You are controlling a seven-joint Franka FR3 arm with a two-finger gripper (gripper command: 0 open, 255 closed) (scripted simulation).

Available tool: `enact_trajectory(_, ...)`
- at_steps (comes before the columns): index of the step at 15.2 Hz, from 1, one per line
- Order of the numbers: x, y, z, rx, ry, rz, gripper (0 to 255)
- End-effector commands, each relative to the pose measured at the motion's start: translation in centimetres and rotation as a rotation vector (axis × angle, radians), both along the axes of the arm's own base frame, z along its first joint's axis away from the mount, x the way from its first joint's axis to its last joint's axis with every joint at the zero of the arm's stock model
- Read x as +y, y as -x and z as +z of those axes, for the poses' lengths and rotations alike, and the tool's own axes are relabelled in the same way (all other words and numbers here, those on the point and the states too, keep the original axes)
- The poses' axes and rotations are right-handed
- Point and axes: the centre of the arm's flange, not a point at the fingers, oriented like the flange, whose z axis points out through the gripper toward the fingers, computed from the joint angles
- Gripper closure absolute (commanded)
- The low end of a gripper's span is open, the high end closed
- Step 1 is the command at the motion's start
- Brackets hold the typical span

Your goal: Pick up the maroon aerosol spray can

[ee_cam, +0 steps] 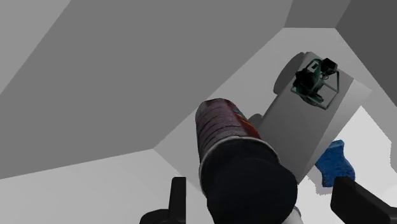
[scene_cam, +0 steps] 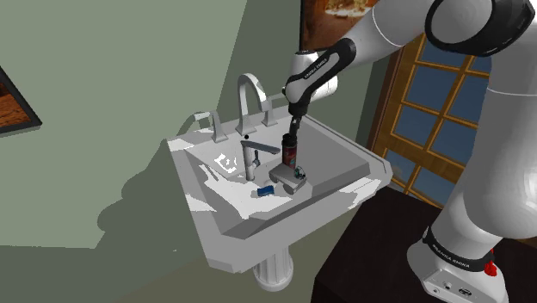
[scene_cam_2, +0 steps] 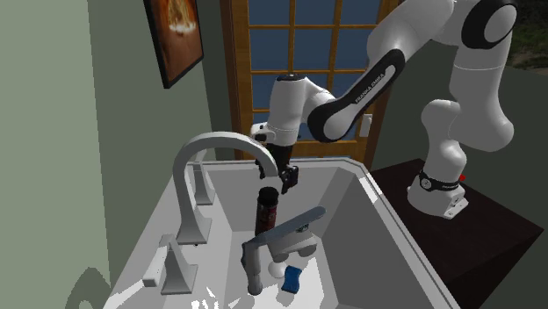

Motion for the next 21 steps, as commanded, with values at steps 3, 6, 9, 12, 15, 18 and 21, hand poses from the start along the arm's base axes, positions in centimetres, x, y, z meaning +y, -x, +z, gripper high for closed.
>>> enact_trajectory(3,-0.1,-0.4,-2.2,0.000,0.001,0.006,0)
enact_trajectory(6,-0.1,-0.4,-3.8,0.000,0.001,0.006,0)
enact_trajectory(9,0.0,-0.3,-4.0,0.000,0.001,0.006,255)
enact_trajectory(12,0.0,-0.4,-4.0,0.000,0.001,0.006,255)
enact_trajectory(15,0.0,-0.4,-4.0,0.000,0.001,0.006,255)
enact_trajectory(18,-0.1,-0.4,-4.1,0.000,0.001,0.006,255)
enact_trajectory(21,-0.1,-0.4,-2.5,0.000,0.001,0.006,255)
